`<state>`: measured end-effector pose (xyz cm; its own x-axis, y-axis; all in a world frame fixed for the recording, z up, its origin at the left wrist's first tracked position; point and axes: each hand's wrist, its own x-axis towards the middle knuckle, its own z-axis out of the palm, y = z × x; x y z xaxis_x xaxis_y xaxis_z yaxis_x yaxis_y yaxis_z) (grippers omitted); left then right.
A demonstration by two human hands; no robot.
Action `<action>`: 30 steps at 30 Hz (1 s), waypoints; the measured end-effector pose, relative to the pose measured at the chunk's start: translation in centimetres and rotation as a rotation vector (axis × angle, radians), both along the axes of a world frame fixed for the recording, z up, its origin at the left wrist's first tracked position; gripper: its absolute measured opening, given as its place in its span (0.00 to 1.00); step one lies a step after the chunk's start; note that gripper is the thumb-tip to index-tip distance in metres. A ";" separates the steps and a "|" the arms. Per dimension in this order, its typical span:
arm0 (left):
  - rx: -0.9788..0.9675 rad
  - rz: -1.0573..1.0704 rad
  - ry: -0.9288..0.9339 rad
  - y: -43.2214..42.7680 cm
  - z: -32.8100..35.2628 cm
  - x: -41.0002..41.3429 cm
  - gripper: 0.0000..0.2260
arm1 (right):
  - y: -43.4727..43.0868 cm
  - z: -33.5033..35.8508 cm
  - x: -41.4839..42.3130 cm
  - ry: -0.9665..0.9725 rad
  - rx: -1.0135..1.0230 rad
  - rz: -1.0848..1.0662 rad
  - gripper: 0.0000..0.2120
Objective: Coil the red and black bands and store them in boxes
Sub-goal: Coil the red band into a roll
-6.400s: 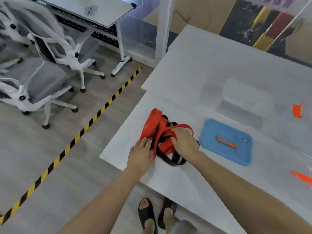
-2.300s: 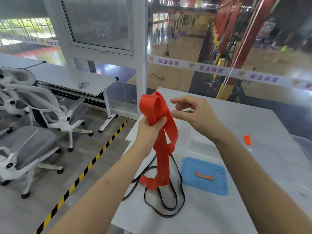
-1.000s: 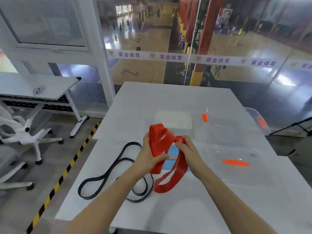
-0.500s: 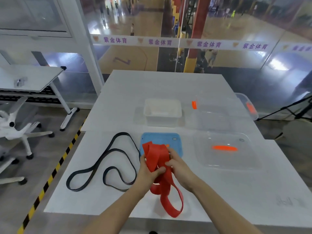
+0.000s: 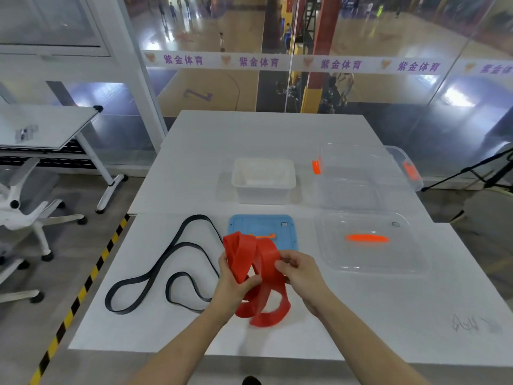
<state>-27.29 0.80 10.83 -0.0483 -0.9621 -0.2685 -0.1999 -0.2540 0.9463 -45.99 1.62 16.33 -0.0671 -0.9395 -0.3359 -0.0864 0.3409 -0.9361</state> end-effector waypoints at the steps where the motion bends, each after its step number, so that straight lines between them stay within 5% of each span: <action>1: -0.015 -0.008 -0.023 0.0 -0.1 0.2 0.39 | -0.2 0.3 0.0 -0.065 0.004 -0.033 0.13; 11: -0.078 -0.114 -0.011 -0.1 -1.0 -0.3 0.50 | -1.4 1.1 0.9 -0.502 0.152 -0.157 0.12; 17: -0.027 -0.001 0.043 0.5 -1.5 -1.3 0.39 | -2.3 -0.3 1.7 -0.724 0.207 -0.193 0.13; 21: 0.000 -0.041 -0.130 0.1 -2.0 -0.8 0.28 | -2.8 -2.7 1.3 -0.600 0.205 -0.214 0.11; 25: -0.122 -0.126 -0.550 -0.8 -1.8 -0.3 0.15 | -3.2 -5.3 -0.6 -0.276 0.233 -0.207 0.10; 30: -0.222 -0.327 -0.894 -1.5 -5.6 -1.3 0.24 | -2.4 -8.6 -2.9 -0.180 0.347 -0.110 0.17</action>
